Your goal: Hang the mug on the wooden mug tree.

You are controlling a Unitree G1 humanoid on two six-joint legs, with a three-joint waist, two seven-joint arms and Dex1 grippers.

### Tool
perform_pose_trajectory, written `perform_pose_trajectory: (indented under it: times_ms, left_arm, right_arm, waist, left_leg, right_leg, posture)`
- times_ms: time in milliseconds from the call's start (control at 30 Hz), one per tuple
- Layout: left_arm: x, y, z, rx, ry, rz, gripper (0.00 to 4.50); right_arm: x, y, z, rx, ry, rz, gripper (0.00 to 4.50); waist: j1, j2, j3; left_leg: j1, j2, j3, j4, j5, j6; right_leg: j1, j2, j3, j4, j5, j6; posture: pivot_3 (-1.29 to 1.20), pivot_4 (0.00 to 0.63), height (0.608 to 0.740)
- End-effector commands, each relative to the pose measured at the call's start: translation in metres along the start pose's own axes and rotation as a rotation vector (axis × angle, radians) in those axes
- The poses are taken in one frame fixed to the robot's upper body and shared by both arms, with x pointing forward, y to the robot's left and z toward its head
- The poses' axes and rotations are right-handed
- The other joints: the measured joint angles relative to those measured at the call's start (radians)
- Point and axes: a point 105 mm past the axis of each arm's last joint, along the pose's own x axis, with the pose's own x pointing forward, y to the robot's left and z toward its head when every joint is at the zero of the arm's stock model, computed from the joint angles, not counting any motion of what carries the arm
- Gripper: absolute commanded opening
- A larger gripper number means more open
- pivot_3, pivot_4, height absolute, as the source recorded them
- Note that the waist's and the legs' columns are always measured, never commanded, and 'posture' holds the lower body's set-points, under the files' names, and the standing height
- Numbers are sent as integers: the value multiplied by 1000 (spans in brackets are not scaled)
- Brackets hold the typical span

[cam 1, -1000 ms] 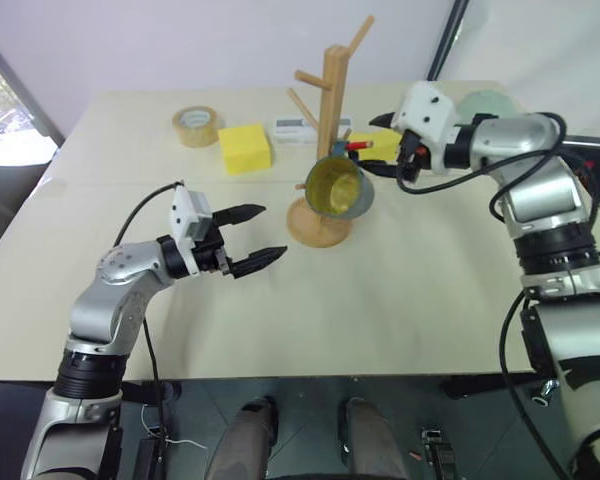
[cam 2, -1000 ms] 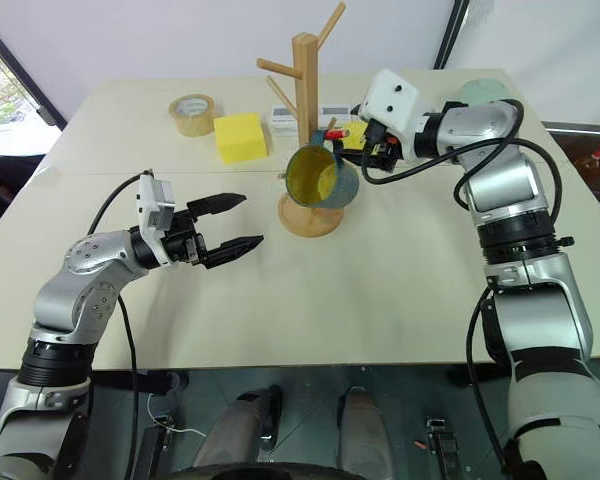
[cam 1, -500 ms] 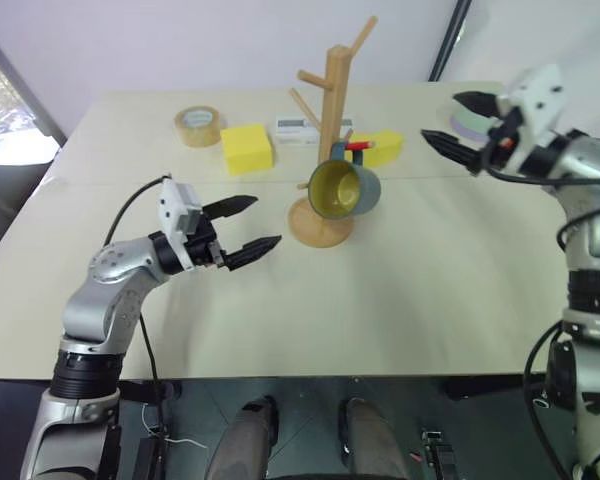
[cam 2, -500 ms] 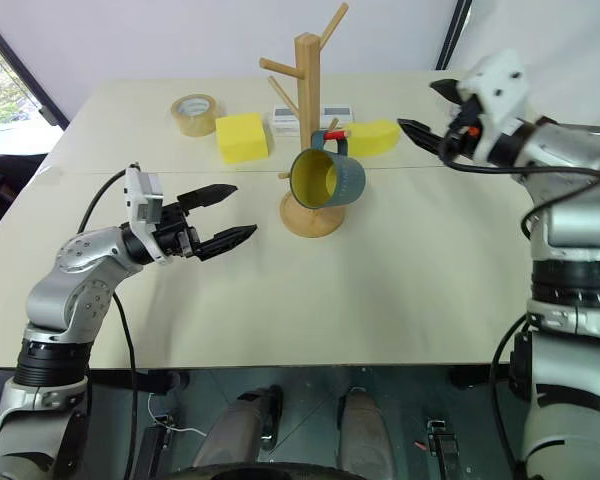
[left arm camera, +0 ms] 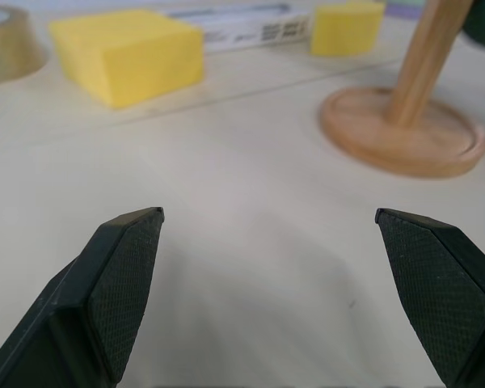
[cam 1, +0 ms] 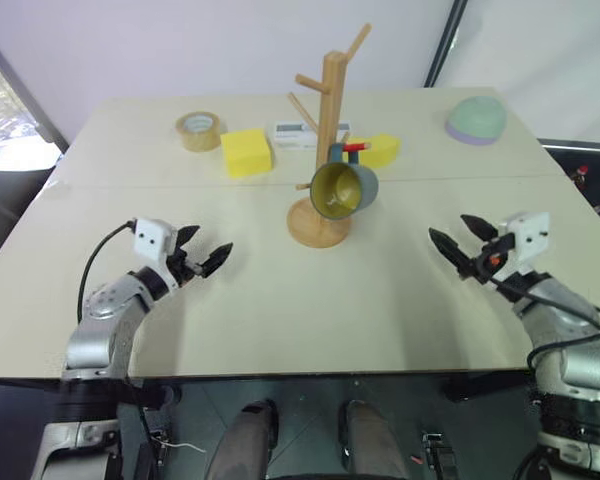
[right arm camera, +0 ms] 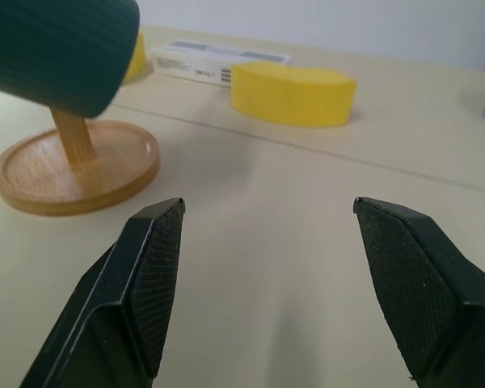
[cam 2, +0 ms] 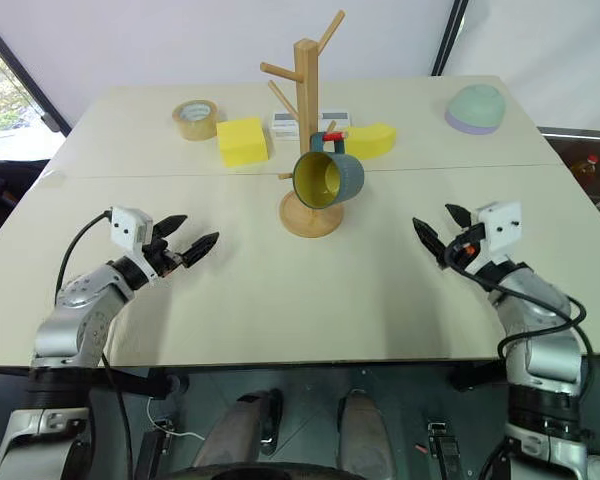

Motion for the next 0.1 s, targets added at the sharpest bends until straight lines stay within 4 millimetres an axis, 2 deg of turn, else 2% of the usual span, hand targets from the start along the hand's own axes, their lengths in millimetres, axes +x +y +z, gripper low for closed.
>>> perform_pose_trajectory:
  times_ms: [33, 100]
  left_arm:
    - [-8, 8, 6, 20, -51, 51, 4500]
    - [-11, 8, 5, 12, -58, 58, 4500]
  right_arm:
    - [0, 1, 4, 2, -50, -10, 3453]
    - [1, 0, -1, 8, -43, -14, 3453]
  waist:
    - [0, 0, 0]
    - [0, 0, 0]
  left_leg:
    - [0, 0, 0, 0, 0, 0]
    - [0, 1, 0, -1, 0, 0]
  right_leg:
    - [0, 0, 0, 0, 0, 0]
    - [0, 0, 0, 0, 0, 0]
  posture:
    - [0, 150, 740]
    - [0, 150, 740]
